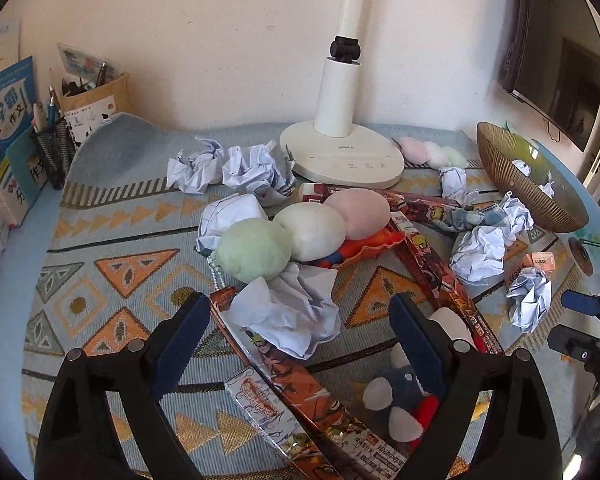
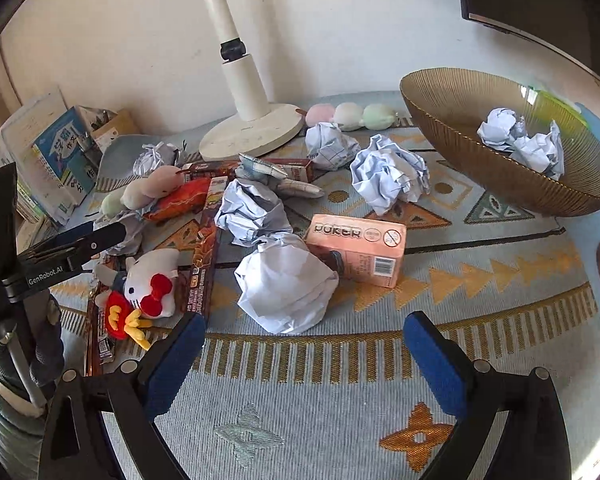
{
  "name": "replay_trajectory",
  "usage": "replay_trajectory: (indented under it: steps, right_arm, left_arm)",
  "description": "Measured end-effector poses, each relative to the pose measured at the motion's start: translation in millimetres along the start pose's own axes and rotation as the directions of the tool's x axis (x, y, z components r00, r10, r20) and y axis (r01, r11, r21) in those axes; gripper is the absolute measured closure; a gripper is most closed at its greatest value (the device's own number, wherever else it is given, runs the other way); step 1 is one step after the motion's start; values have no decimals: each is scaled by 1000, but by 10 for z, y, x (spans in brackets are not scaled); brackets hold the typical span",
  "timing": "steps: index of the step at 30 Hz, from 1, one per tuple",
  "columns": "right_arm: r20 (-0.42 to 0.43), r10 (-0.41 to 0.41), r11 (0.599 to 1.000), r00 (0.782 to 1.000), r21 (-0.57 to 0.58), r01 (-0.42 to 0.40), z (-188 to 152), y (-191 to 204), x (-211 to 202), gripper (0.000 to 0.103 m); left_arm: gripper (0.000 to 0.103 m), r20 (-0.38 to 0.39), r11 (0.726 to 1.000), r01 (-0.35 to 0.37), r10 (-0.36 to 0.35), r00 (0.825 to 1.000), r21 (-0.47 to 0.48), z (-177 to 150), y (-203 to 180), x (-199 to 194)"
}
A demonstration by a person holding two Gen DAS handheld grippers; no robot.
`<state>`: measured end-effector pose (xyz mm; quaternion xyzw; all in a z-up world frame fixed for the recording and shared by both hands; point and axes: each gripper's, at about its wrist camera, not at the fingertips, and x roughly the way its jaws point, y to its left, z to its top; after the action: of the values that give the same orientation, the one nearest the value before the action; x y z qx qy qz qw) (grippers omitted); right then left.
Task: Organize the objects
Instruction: 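Grasp another crumpled paper ball with the left gripper while the right grasps one, then carry both paper balls to the gold bowl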
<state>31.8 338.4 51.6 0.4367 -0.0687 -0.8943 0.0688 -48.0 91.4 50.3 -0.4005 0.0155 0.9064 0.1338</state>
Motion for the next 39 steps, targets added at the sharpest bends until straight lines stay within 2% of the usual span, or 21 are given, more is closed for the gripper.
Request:
replay_trajectory:
  steps: [2, 4, 7, 8, 9, 13, 16, 20, 22, 25, 28, 30, 32, 34, 39]
  right_arm:
    - [2, -6, 1000, 1000, -3, 6, 69, 54, 66, 9]
    - [-15, -15, 1000, 1000, 0, 15, 139, 76, 165, 13]
    - [-33, 9, 1000, 999, 20, -8, 201, 70, 307, 30]
    - [-43, 20, 999, 999, 28, -19, 208, 63, 353, 43]
    - [-49, 24, 999, 998, 34, -23, 207, 55, 385, 50]
    - [-12, 51, 997, 999, 50, -50, 152, 9, 300, 53]
    - [40, 72, 997, 997, 22, -73, 122, 27, 88, 53]
    - [94, 51, 998, 994, -39, -48, 50, 81, -191, 53]
    - [99, 26, 995, 995, -94, -17, -25, 125, -260, 53]
    - [54, -19, 988, 998, -155, 27, -153, 153, -197, 53]
    - [11, 0, 989, 1000, -150, 1, -289, 90, -112, 53]
    - [-5, 10, 987, 1000, -160, -11, -326, 103, -86, 48]
    - [0, -17, 982, 1000, -190, 17, -348, 162, -98, 24]
    - [30, -23, 977, 999, -211, 29, -353, 197, -147, 16]
    - [11, -13, 983, 1000, -183, 15, -339, 177, -103, 16]
  left_arm:
    - [17, -3, 1000, 1, -1, 1000, -10, -5, 19, 30]
    - [34, -5, 999, 22, -22, 1000, -33, -2, 56, 52]
    - [55, -20, 998, 46, -47, 999, -49, -6, 87, 98]
    - [55, -14, 998, 45, -45, 999, -42, -9, 85, 94]
    - [57, -12, 998, 49, -49, 999, -41, -16, 85, 84]
    - [57, 27, 995, 74, -72, 997, -69, -26, 109, -70]
    - [57, 72, 990, 119, -113, 991, -80, -47, 111, -316]
    - [57, 127, 991, 90, -77, 989, -97, -198, 161, -686]
    - [57, 137, 991, 44, -27, 990, -124, -325, 273, -820]
    - [57, 127, 983, -106, 125, 984, -152, -544, 447, -862]
    - [57, 80, 965, -130, 151, 985, -227, -730, 664, -763]
    - [57, 62, 958, -143, 163, 985, -248, -781, 723, -723]
    - [57, 84, 958, -129, 156, 984, -256, -775, 731, -746]
    - [57, 71, 959, -132, 154, 986, -253, -774, 721, -716]
    - [57, 74, 962, -125, 147, 986, -241, -805, 681, -720]
